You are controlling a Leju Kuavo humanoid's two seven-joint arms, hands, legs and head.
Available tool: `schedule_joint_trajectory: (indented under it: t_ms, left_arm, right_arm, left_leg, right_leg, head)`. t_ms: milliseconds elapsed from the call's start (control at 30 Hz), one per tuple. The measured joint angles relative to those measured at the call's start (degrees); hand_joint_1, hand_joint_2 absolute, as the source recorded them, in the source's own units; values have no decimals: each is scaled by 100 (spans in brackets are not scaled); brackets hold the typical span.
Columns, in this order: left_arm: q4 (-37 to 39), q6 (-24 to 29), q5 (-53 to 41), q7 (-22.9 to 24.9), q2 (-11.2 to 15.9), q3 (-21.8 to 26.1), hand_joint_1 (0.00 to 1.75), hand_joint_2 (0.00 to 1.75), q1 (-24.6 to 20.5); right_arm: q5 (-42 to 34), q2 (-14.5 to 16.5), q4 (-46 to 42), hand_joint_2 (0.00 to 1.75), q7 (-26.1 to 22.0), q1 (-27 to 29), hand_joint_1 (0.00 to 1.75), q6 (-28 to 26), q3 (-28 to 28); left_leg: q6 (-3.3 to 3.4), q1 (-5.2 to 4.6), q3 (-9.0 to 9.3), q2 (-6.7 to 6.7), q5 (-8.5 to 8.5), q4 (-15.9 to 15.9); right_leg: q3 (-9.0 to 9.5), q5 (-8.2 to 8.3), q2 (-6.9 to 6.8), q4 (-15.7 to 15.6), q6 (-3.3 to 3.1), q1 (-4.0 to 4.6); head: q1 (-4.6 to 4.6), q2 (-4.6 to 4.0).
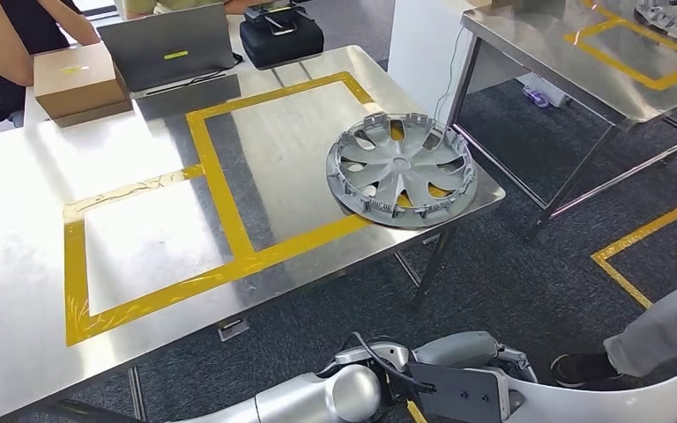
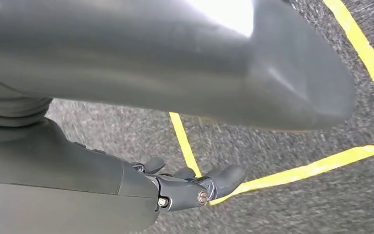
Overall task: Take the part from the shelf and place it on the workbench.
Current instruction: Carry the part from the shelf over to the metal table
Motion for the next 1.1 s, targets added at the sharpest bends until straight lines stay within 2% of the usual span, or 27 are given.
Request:
schedule_joint_trajectory:
  t_ms: [33,67,100,167,233,300,333,367,400,433,467,533,567,600,667,700,767,800,833,867,900,933,967,1033,1100]
  left_arm:
    - [1,3,4,1,-1,0,175,175,-1]
    - [0,6,9,2,-2,0,175,175,-1]
    - [-2,11,12,2,-2,0,175,175,-1]
    - [-7,27,12,2,4,7,175,175,3]
    - [-11,46,-7,2,12,32,175,175,12]
    - [-14,57,-47,1,16,63,175,175,24]
    - [-14,61,-63,0,19,74,175,175,38]
    - [-13,64,-77,0,23,84,175,175,57]
    - [-11,66,-81,0,27,90,175,175,78]
    - [-11,68,-84,0,30,94,175,175,93]
    - [-12,68,-87,0,31,96,175,175,101]
    - [-21,68,-107,-1,28,102,175,175,102]
    - [-25,68,-128,-1,26,107,175,175,101]
    - [-27,67,-154,2,25,114,175,175,101]
    - [-29,60,-192,16,21,134,175,175,102]
    - [-31,56,-203,22,20,143,175,175,103]
    - [-35,50,-222,30,13,152,175,175,98]
    - [-34,49,-233,33,13,153,175,175,98]
    - [-30,49,-241,38,14,153,175,175,100]
    - [-22,48,-248,42,16,153,175,175,106]
    - [-10,45,-252,49,18,153,175,175,111]
    - [1,41,-254,55,19,153,175,175,114]
    - [12,37,-254,62,19,153,175,175,114]
    - [34,33,-224,81,17,153,175,175,100]
    - [74,34,-121,118,17,149,175,175,64]
  right_arm:
    - [-4,-3,0,0,2,-3,0,-10,0]
    - [-5,-6,0,0,3,-6,0,-16,0]
    - [-6,-7,0,0,4,-7,0,-22,0]
    - [6,-4,0,0,5,-11,0,-24,0]
    - [39,4,0,0,5,-24,0,-15,0]
    - [75,10,0,0,21,-28,0,8,0]
    - [86,10,0,0,33,-23,0,18,0]
    - [95,10,0,0,43,-20,0,24,0]
    - [100,10,0,0,49,-21,0,26,1]
    - [104,11,0,0,50,-26,0,27,1]
    - [108,12,0,0,50,-31,0,28,2]
    - [112,14,0,0,53,-35,0,30,4]
    - [114,14,0,0,56,-36,0,31,4]
    - [115,14,0,0,61,-38,0,33,4]
    - [111,23,0,0,71,-48,0,42,5]
    - [108,29,0,0,72,-56,0,46,5]
    - [104,37,0,0,63,-64,0,50,7]
    - [102,37,0,0,60,-61,0,51,7]
    - [99,37,0,0,58,-55,0,52,7]
    - [93,36,0,0,60,-46,0,54,7]
    - [86,35,0,0,58,-38,0,54,7]
    - [77,35,0,0,50,-33,0,53,7]
    - [67,35,0,0,36,-33,0,53,7]
    - [51,39,0,0,9,-50,0,55,7]
    - [37,57,0,0,2,-73,0,59,7]
  left_leg:
    - [-36,-2,-18,-64,-12,27]
    - [-77,-2,-38,-115,-14,43]
    - [-121,-2,-59,-161,-9,41]
    - [-203,7,-90,-217,7,25]
    - [-259,-2,-190,-19,-121,210]
    - [-289,-9,-485,290,-467,835]
    - [-299,-4,-671,365,-636,1221]
    - [-304,-1,-810,400,-732,1514]
    - [-301,1,-853,416,-719,1615]
    - [-290,0,-781,435,-604,1495]
    - [-265,-6,-604,482,-421,1174]
    - [-180,-55,-190,745,-135,394]
    - [-137,-84,-67,846,-75,147]
    - [-100,-111,-23,905,-69,30]
    - [-39,-127,-19,789,-51,-7]
    - [-9,-114,2,722,-25,-44]
    - [48,-63,49,589,35,-117]
    - [64,-43,44,526,51,-131]
    - [75,-35,33,459,58,-127]
    - [78,-33,21,382,60,-117]
    - [77,-32,11,304,59,-102]
    - [72,-30,4,234,56,-81]
    - [61,-24,0,173,48,-58]
    - [12,-24,-13,92,21,-3]
    - [-39,-42,-39,55,-1,31]
  right_leg:
    - [149,119,102,-325,-11,-11]
    - [238,164,182,-525,-29,-14]
    - [260,145,223,-587,-61,-6]
    - [260,170,108,-612,-151,9]
    - [271,184,-19,-641,-246,2]
    - [277,176,-167,-650,-309,21]
    - [278,170,-250,-649,-322,35]
    - [280,165,-336,-649,-331,47]
    - [284,159,-416,-648,-336,57]
    - [294,153,-490,-648,-338,66]
    - [311,144,-558,-648,-335,75]
    - [351,119,-673,-643,-308,104]
    - [365,109,-721,-641,-283,115]
    - [375,103,-770,-641,-252,122]
    - [406,99,-879,-662,-186,119]
    - [422,75,-851,-651,-149,108]
    - [323,-122,-576,-371,-84,89]
    - [184,-288,-384,-65,-59,76]
    - [2,-457,-264,296,-40,74]
    - [-165,-570,-211,615,-25,72]
    - [-263,-580,-195,779,-18,69]
    - [-262,-476,-191,734,-17,66]
    - [-159,-283,-185,484,-19,60]
    - [161,65,-139,-250,-36,56]
    - [308,161,-90,-628,-86,59]
  head:
    - [4,0]
    - [5,0]
    - [7,0]
    - [5,0]
    - [-31,0]
    - [-79,0]
    - [-89,0]
    - [-89,0]
    - [-89,0]
    - [-90,0]
    - [-90,0]
    - [-87,0]
    - [-86,0]
    - [-84,0]
    - [-85,0]
    - [-79,0]
    - [-53,0]
    - [-33,0]
    - [-19,0]
    - [-9,0]
    - [-6,0]
    - [-5,0]
    - [-3,0]
    - [10,0]
    - [18,0]
